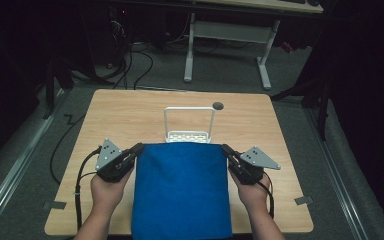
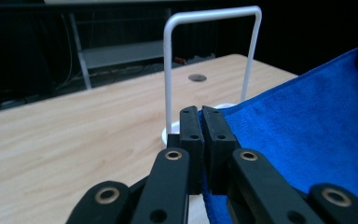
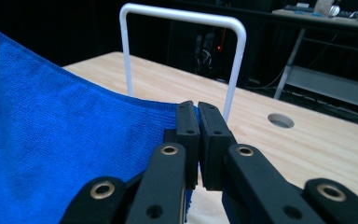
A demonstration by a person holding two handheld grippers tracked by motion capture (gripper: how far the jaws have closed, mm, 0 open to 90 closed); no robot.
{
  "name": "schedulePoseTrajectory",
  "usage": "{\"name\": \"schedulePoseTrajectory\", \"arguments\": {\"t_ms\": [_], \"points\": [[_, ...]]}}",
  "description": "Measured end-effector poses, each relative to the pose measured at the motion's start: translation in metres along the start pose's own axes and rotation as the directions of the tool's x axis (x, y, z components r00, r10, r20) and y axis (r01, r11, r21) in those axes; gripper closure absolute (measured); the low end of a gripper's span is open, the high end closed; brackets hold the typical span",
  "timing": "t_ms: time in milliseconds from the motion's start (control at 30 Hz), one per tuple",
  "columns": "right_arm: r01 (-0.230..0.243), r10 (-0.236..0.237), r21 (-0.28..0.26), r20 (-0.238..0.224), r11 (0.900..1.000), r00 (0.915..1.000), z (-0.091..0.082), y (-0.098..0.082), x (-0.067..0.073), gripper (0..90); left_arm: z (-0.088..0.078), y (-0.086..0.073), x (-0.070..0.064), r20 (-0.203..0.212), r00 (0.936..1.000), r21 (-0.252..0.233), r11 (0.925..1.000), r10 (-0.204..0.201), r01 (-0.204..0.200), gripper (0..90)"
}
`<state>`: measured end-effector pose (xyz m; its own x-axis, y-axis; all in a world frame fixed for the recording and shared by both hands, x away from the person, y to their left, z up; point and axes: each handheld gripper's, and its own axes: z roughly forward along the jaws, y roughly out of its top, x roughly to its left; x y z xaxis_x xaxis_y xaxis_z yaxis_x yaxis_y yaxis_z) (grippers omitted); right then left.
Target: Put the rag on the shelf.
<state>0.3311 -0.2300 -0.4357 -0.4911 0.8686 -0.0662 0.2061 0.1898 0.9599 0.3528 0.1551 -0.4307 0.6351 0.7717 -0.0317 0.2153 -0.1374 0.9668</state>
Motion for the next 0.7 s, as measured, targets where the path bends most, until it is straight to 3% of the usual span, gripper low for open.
{"name": "schedulePoseTrajectory", "arguments": {"t_ms": [367,700], "points": [[0.001,0.0,-0.087,0.021,0.996,0.9998,-0.01,0.043,-0.008,88.7,-0.003,0.034,0.008,-0.007,0.9998,-0.073,0.9971,0.02,-0.02,88.1],[0.04,-0.034,-0.158,0.042,0.987,0.9985,-0.015,0.081,-0.01,88.7,-0.01,0.076,0.01,-0.031,0.9976,-0.16,0.9849,0.061,-0.065,88.1]]}}
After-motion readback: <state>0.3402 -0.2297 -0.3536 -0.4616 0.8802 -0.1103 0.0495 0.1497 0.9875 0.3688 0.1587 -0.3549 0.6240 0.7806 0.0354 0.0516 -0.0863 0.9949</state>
